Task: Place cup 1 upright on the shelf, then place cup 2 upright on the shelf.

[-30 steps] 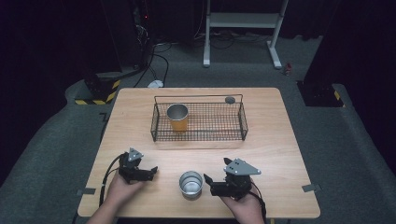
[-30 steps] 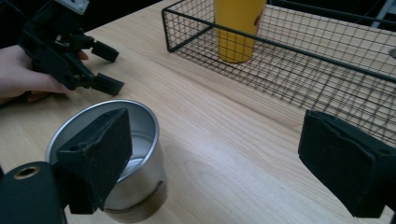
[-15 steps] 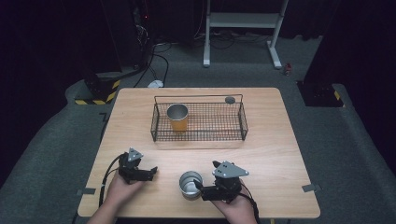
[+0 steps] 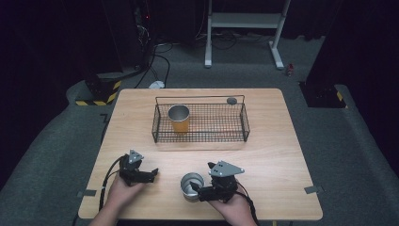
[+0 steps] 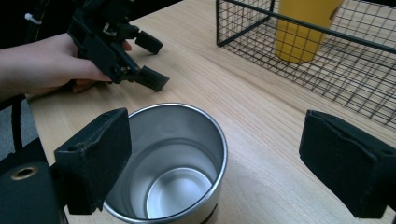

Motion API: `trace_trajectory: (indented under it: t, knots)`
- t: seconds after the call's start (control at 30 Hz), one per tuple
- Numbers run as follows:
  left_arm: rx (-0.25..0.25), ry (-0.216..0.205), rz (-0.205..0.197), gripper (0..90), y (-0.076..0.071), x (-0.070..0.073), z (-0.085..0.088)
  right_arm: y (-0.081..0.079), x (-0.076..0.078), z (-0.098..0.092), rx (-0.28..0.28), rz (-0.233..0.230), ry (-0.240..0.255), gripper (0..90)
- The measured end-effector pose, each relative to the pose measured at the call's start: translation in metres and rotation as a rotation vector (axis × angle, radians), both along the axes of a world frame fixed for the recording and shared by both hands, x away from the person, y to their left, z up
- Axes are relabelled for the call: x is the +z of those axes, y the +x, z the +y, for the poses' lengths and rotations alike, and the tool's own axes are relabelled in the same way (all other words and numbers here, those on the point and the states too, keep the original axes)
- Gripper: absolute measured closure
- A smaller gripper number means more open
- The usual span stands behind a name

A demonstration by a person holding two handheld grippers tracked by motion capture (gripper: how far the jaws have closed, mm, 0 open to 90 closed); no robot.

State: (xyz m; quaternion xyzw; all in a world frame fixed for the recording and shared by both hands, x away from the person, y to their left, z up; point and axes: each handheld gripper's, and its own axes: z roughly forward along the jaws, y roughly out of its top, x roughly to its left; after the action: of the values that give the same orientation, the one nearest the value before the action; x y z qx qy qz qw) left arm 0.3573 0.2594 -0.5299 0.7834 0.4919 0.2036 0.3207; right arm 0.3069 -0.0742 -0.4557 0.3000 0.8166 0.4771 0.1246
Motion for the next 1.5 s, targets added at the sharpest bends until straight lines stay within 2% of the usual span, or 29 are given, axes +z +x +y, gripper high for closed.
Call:
trace_trajectory:
  t: [0.23, 0.43, 0.53, 0.63, 1.03, 1.17, 1.3, 1.5]
  knots:
    - [-0.006, 0.003, 0.001, 0.0, 0.000, 0.000, 0.000, -0.002, 0.002, 0.005, 0.035, -0.011, 0.005, 9.4]
    - [-0.008, 0.000, 0.001, 0.0, 0.001, 0.000, 0.000, -0.008, 0.006, 0.009, 0.041, -0.029, 0.006, 9.4]
    - [-0.013, 0.001, 0.001, 0.0, 0.002, 0.000, 0.000, -0.009, 0.007, 0.011, 0.042, -0.037, -0.017, 9.4]
    - [-0.015, 0.002, 0.004, 0.0, 0.001, 0.000, 0.000, -0.010, 0.010, 0.010, 0.039, -0.038, 0.004, 9.4]
    - [-0.020, 0.000, 0.001, 0.0, 0.003, 0.000, -0.001, -0.015, 0.012, 0.012, 0.056, -0.045, 0.006, 9.3]
    - [-0.019, 0.000, 0.000, 0.0, 0.003, 0.000, -0.001, -0.018, 0.013, 0.013, 0.073, -0.059, 0.004, 9.0]
    - [-0.016, 0.001, 0.000, 0.0, 0.002, 0.000, -0.001, -0.021, 0.012, 0.015, 0.092, -0.051, 0.015, 9.0]
    - [-0.019, 0.002, 0.002, 0.0, 0.002, 0.000, 0.000, -0.026, 0.012, 0.018, 0.102, -0.063, 0.001, 8.9]
